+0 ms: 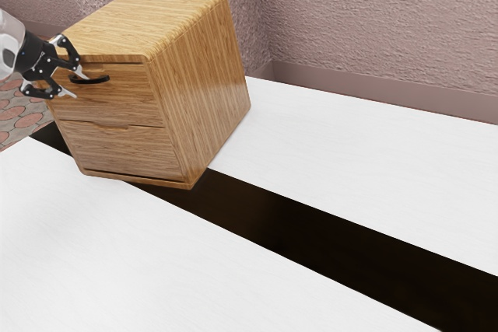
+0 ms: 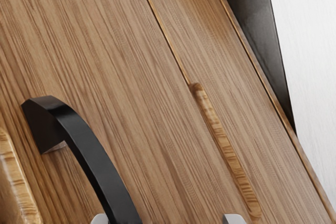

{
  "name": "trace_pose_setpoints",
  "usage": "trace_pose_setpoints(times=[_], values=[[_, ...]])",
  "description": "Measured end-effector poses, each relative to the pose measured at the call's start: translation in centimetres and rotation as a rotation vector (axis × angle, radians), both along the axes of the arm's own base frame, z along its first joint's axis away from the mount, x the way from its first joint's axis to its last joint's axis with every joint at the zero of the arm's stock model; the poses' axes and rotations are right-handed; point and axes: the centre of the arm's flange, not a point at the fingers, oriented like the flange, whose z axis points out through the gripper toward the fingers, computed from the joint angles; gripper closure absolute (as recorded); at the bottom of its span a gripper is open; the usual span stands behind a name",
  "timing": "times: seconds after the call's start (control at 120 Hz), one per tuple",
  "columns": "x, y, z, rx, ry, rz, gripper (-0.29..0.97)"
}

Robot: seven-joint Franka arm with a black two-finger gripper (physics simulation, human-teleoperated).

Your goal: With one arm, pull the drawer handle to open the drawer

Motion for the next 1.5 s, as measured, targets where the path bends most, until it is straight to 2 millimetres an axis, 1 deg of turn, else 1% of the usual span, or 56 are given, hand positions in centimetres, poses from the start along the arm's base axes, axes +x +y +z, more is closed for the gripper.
trace_pose_setpoints(times=[0.1,0.225,0.267,0.342,0.383,0.458,0.483,0.517,0.592,0.633,0.742,0.783,0.9,1.008,1.075,1.233,1.417,1.467,1.5], values=[[0.1,-0.2,0.0,-0.017,0.003,0.031,0.48],[0.5,-0.8,-1.0,-0.05,0.017,0.056,0.5],[0.2,-1.0,-0.9,-0.054,0.022,0.067,0.54],[-0.5,-2.1,0.0,-0.03,0.033,0.08,0.66],[-1.0,-2.5,0.2,-0.025,0.041,0.09,0.68],[-1.7,-2.9,-0.5,-0.03,0.06,0.105,0.7],[-2.0,-3.1,-0.6,-0.031,0.065,0.11,0.79],[-2.4,-3.5,-0.8,-0.032,0.072,0.116,0.8],[-4.0,-4.1,-0.5,-0.025,0.084,0.139,0.75],[-4.6,-4.6,0.1,-0.019,0.079,0.148,0.79],[-6.3,-5.6,1.7,-0.005,0.061,0.169,0.75],[-6.8,-5.9,1.9,-0.005,0.057,0.176,0.76],[-7.2,-5.9,0.9,-0.023,0.071,0.189,0.8],[-7.6,-6.0,0.3,-0.035,0.079,0.199,0.78],[-7.8,-6.1,0.3,-0.036,0.079,0.204,0.74],[-9.4,-6.2,1.2,-0.044,0.061,0.221,0.76],[-9.7,-6.0,0.3,-0.078,0.06,0.216,0.79],[-9.9,-6.2,0.5,-0.08,0.057,0.215,0.78],[-10.5,-6.2,0.8,-0.082,0.048,0.219,0.77]])
